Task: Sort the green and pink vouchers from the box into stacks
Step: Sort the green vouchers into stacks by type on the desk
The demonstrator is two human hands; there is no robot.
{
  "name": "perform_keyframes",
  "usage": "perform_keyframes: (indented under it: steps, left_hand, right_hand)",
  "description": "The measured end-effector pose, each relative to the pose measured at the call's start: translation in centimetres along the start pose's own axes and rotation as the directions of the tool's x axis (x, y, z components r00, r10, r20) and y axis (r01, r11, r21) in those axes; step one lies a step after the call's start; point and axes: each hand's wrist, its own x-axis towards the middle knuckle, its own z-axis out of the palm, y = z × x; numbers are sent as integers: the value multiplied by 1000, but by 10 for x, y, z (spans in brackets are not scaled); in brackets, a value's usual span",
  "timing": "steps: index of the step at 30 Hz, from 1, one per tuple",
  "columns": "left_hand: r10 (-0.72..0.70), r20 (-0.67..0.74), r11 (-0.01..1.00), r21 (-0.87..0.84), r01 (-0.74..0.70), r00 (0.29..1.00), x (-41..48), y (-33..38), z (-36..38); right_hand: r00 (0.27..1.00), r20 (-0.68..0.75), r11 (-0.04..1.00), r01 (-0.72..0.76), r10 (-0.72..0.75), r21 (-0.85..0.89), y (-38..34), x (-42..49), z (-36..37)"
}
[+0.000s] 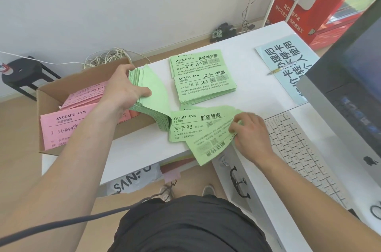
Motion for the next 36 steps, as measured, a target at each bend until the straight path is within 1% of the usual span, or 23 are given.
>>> perform_keyframes:
  steps: [2, 3, 5, 6, 8, 13, 16, 18, 20, 25, 28, 29, 32, 34, 36]
  left_hand:
    - [28, -3, 999, 29, -28, 1000, 3, 0, 1]
    - [38, -4, 998, 41, -38, 999, 3, 1, 1]
    - [49, -3, 998, 47, -49, 999, 3, 2, 1]
    - [53, -3, 997, 47, -53, 999, 2, 2, 0]
    - [49, 0, 997, 53, -49, 999, 2, 1, 0]
    - [41, 10, 998, 50, -41, 999, 1, -2, 0]
    - [30, 16, 997, 65, -31, 999, 0, -3, 1]
    - [26, 19, 998, 58, -28, 999, 0, -3, 2]
    - [24, 22, 998, 55, -25, 999, 0, -2, 2]
    - [11, 37, 998, 61, -13, 999, 1, -1, 1]
    - [4, 38, 998, 59, -6, 999, 1, 1, 1]
    - [7, 36, 998, 61, -10, 999, 1, 1, 1]
    - [19, 33, 998, 64, -21, 999, 0, 1, 0]
    - [20, 32, 998, 63, -22, 999, 0, 0, -1]
    - [15, 32, 998, 61, -17, 999, -1, -1, -2]
  right_hand:
    - [990, -3, 988, -141, 141, 62, 7, 4, -2]
    - [974, 31, 966, -228, 226, 121, 9, 7, -4]
    - [915, 153, 869, -403, 374, 287, 10, 15, -9]
    - [888, 207, 821, -459, 411, 339, 12, 18, -10]
    - [865, 267, 793, -498, 425, 351, 13, 24, -14]
    - [831, 407, 729, -539, 380, 421, 11, 37, -23]
    - [813, 432, 667, -573, 390, 476, 8, 45, -27]
    - [804, 421, 631, -591, 419, 502, 5, 51, -29]
    - [800, 418, 635, -597, 430, 490, 2, 56, -29]
    - [853, 420, 637, -514, 309, 574, -8, 76, -27]
    - [844, 462, 619, -521, 273, 587, -13, 93, -23]
    - [836, 489, 630, -523, 248, 574, -15, 98, -21]
    - [821, 552, 731, -465, 145, 499, -21, 115, -17]
    - [813, 581, 787, -383, 38, 483, -27, 127, -15]
    - [789, 613, 846, -293, -49, 445, -37, 139, -14]
